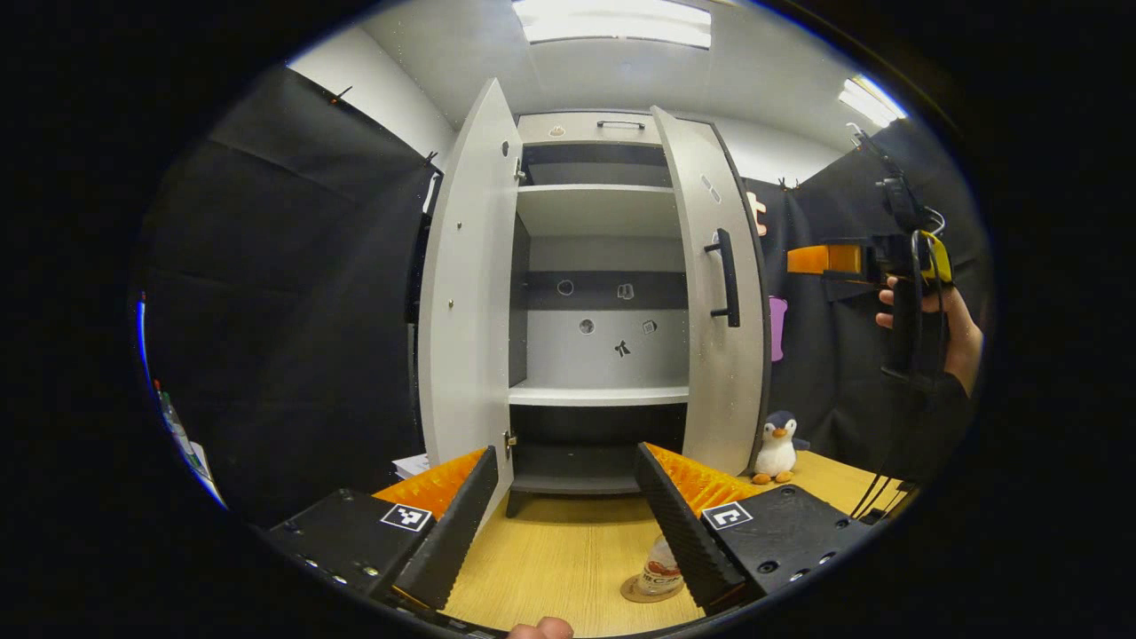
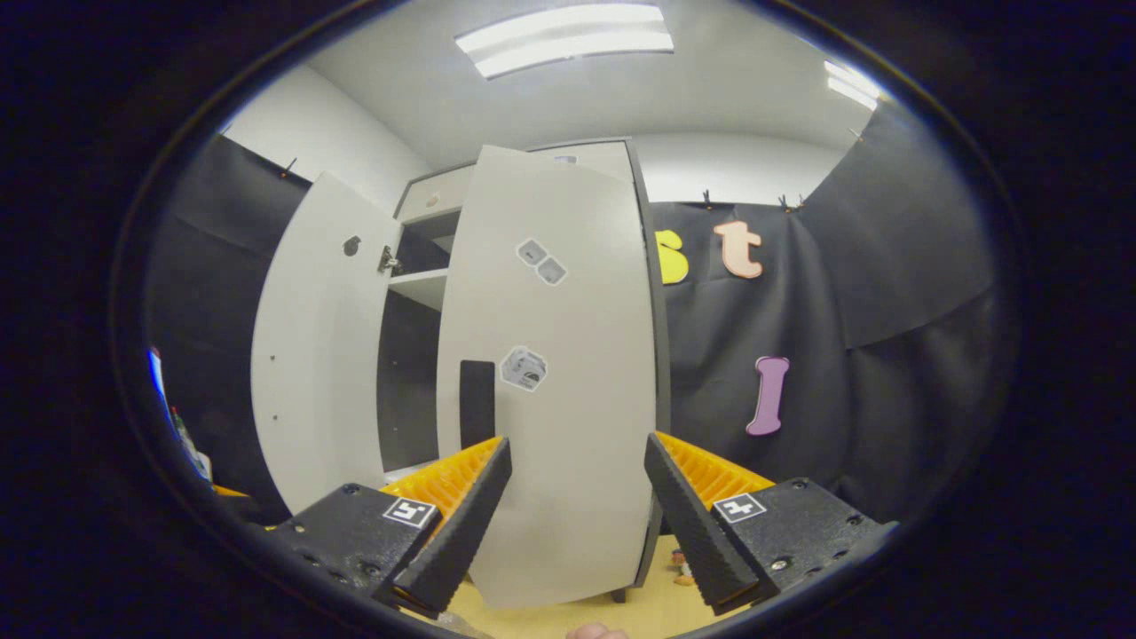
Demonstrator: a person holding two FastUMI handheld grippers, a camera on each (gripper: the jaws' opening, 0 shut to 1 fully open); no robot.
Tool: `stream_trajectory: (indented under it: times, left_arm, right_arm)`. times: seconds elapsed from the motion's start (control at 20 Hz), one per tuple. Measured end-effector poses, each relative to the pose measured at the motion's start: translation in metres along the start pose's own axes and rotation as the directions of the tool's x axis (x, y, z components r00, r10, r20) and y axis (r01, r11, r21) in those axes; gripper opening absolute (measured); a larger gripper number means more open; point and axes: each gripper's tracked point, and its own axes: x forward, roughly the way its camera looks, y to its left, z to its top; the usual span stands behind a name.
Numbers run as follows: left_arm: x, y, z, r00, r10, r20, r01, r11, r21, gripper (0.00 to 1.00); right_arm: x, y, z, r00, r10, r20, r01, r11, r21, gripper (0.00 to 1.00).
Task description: Grasp the bottle in the cabinet with the left hand and place it on the coaster, then close the right door with the right hand and the left door with the left hand.
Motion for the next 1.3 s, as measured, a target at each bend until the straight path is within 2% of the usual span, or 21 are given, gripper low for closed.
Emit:
stream_trajectory:
  times: [0.1, 0.15, 0.2, 0.25, 0.35, 0.4, 0.45, 0.5, 0.6, 0.75, 0.8, 0.95, 1.05, 1.15, 1.2, 1.25, 1.3]
  left_arm:
    - [0.002, -0.004, 0.001, 1.000, -0.010, 0.005, 0.010, 1.000, -0.007, 0.95]
    - [0.002, -0.007, 0.001, 1.000, -0.017, 0.003, 0.017, 1.000, -0.008, 0.95]
    - [0.001, -0.010, 0.000, 1.000, -0.026, -0.002, 0.026, 1.000, -0.007, 0.94]
    - [0.001, -0.013, -0.001, 0.999, -0.034, -0.004, 0.034, 0.999, -0.005, 0.95]
    - [0.001, -0.016, -0.004, 0.999, -0.044, -0.010, 0.044, 0.999, 0.003, 0.95]
    - [0.000, -0.018, -0.006, 0.999, -0.047, -0.014, 0.047, 0.999, 0.004, 0.94]
    - [0.001, -0.019, -0.007, 0.999, -0.050, -0.017, 0.050, 0.999, 0.001, 0.94]
    - [0.000, -0.021, -0.008, 0.998, -0.054, -0.019, 0.054, 0.999, -0.003, 0.95]
    - [-0.001, -0.023, -0.010, 0.998, -0.058, -0.026, 0.057, 0.998, -0.008, 0.94]
    - [-0.001, -0.024, -0.012, 0.998, -0.061, -0.032, 0.061, 0.998, -0.012, 0.94]
    - [-0.001, -0.025, -0.014, 0.997, -0.069, -0.039, 0.068, 0.997, -0.020, 0.95]
    - [-0.005, -0.029, -0.004, 0.994, -0.104, -0.035, 0.100, 0.990, -0.097, 0.95]
    - [-0.005, -0.006, 0.024, 0.998, -0.060, 0.006, 0.060, 0.990, -0.124, 0.95]
    - [0.002, 0.034, 0.054, 0.998, 0.018, 0.055, -0.011, 0.992, -0.126, 0.96]
    - [0.007, 0.055, 0.071, 0.994, 0.057, 0.091, -0.046, 0.991, -0.124, 0.96]
    - [0.015, 0.081, 0.085, 0.986, 0.104, 0.129, -0.088, 0.988, -0.123, 0.97]
    - [0.021, 0.107, 0.098, 0.975, 0.155, 0.159, -0.137, 0.983, -0.121, 0.93]
  right_arm:
    - [-0.015, 0.005, -0.011, 1.000, 0.002, -0.008, -0.002, 1.000, 0.006, 0.94]
    - [-0.022, 0.007, -0.019, 1.000, 0.007, -0.016, -0.006, 1.000, 0.003, 0.94]
    - [-0.029, 0.007, -0.028, 1.000, 0.002, -0.025, -0.002, 1.000, -0.004, 0.98]
    - [-0.037, 0.007, -0.040, 0.999, -0.005, -0.039, 0.005, 1.000, -0.012, 0.94]
    - [-0.050, 0.011, -0.057, 0.998, -0.010, -0.054, 0.009, 1.000, -0.017, 0.94]
    - [-0.057, 0.016, -0.069, 0.997, -0.006, -0.071, 0.005, 1.000, -0.016, 0.98]
    - [-0.064, 0.019, -0.082, 0.996, -0.005, -0.090, 0.004, 1.000, -0.008, 0.98]
    - [-0.072, 0.022, -0.092, 0.994, -0.006, -0.106, 0.006, 1.000, 0.004, 0.94]
    - [-0.086, 0.031, -0.110, 0.991, 0.002, -0.133, 0.003, 0.999, 0.040, 0.98]
    - [-0.102, 0.035, -0.128, 0.986, 0.000, -0.164, 0.008, 0.999, 0.050, 0.94]
    - [-0.105, 0.035, -0.132, 0.985, -0.005, -0.173, 0.013, 0.999, 0.046, 0.99]
    - [-0.111, 0.041, -0.138, 0.980, 0.021, -0.200, -0.011, 0.999, 0.052, 0.98]
    - [-0.110, 0.044, -0.138, 0.979, 0.037, -0.202, -0.024, 0.998, 0.064, 0.99]
    - [-0.108, 0.048, -0.141, 0.979, 0.043, -0.200, -0.027, 0.996, 0.081, 0.99]
    - [-0.107, 0.051, -0.145, 0.977, 0.048, -0.207, -0.031, 0.996, 0.087, 0.94]
    - [-0.107, 0.054, -0.150, 0.974, 0.054, -0.218, -0.035, 0.995, 0.091, 0.99]
    - [-0.106, 0.057, -0.153, 0.972, 0.063, -0.228, -0.042, 0.995, 0.095, 0.99]
